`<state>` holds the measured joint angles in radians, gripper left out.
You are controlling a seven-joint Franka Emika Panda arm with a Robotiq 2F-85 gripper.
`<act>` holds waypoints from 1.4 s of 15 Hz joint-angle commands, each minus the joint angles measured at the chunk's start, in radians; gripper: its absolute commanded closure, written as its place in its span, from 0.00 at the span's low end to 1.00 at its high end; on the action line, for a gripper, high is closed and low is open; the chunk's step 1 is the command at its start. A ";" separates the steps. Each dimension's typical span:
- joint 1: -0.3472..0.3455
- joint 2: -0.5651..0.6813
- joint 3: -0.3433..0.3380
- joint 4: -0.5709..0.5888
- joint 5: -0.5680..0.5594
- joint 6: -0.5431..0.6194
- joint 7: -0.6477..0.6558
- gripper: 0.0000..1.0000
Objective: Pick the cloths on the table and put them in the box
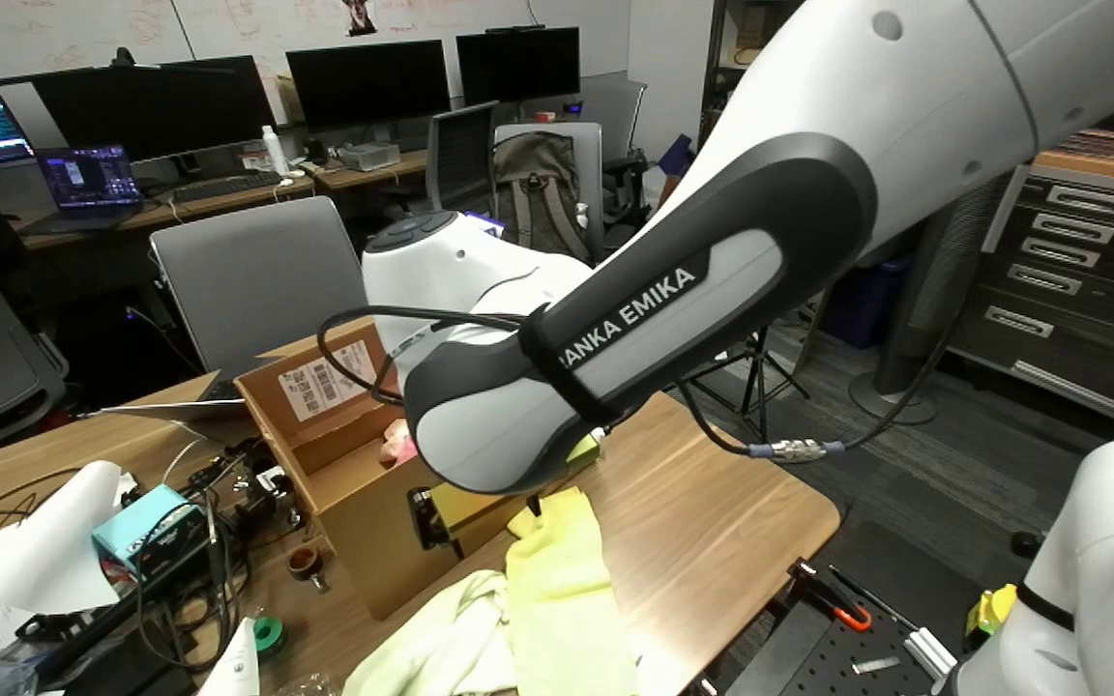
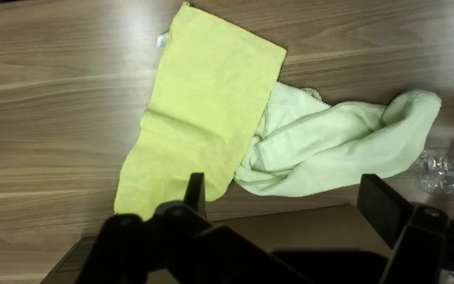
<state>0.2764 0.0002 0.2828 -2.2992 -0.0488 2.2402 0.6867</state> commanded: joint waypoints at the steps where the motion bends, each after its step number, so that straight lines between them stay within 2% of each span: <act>1: 0.004 0.036 0.000 0.008 0.029 0.029 -0.047 0.00; 15: 0.045 0.136 0.010 0.033 0.069 0.094 -0.206 0.00; 21: 0.058 0.184 0.005 0.025 0.071 0.103 -0.227 0.00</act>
<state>0.3289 0.1545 0.2908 -2.2846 -0.0029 2.3247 0.4917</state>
